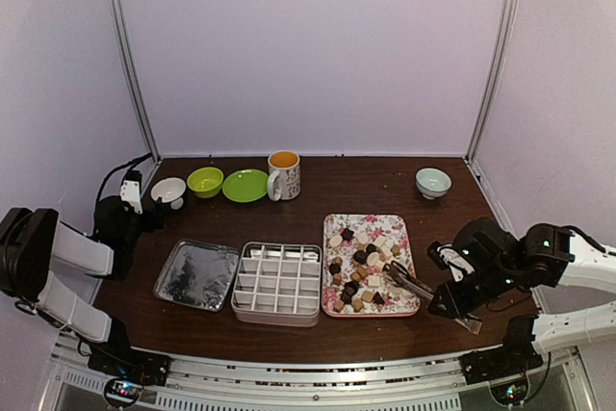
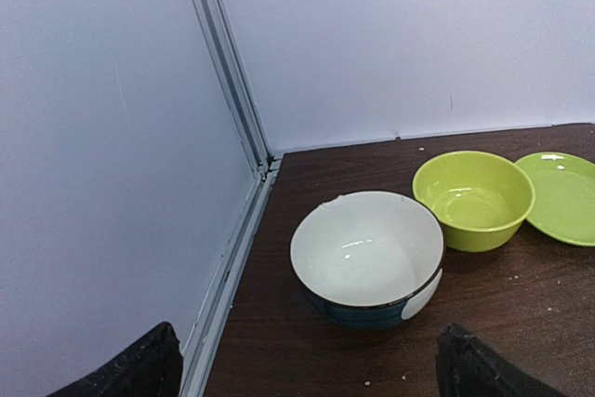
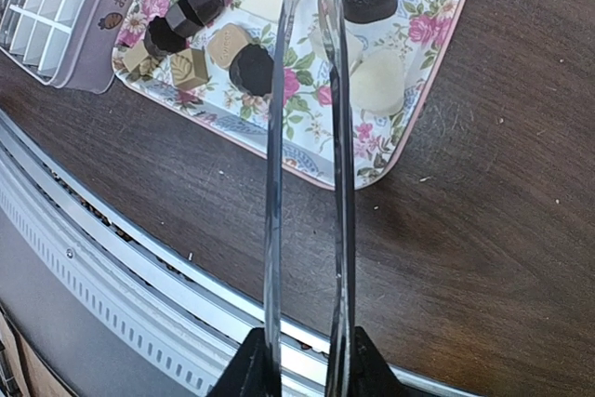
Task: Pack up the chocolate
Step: Pick up the fake chocolate from the plate.
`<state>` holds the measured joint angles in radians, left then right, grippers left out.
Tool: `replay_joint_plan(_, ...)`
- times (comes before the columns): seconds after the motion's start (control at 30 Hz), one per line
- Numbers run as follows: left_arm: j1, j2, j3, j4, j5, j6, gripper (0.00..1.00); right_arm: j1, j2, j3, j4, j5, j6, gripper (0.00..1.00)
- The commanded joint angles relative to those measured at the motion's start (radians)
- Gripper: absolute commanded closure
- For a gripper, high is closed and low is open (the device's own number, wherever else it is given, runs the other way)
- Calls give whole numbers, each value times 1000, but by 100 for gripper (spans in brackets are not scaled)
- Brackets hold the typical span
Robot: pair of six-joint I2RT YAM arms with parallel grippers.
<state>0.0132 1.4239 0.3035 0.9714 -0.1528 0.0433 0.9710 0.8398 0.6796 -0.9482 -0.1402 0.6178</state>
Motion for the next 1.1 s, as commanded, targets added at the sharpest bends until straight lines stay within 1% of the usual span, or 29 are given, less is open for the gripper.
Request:
replay_joint_plan(0.0,6,1,22,53,-2,-6,2,10,-10,7,-44,0,13,73)
replay_joint_plan(0.23,7,1,22,52,-2,-6,2,18,34,27,-128,-1,14,71)
replay_joint_plan(0.5,7,1,22,53,-1,-6,2,29,35,64,-141,-5,6,68)
replay_joint_plan(0.67,7,1,22,52,-2,-7,2,31,39,69,-155,-39,-2,63)
replay_joint_plan(1.07,6,1,22,52,-2,-6,2,41,95,89,-218,35,-17,60)
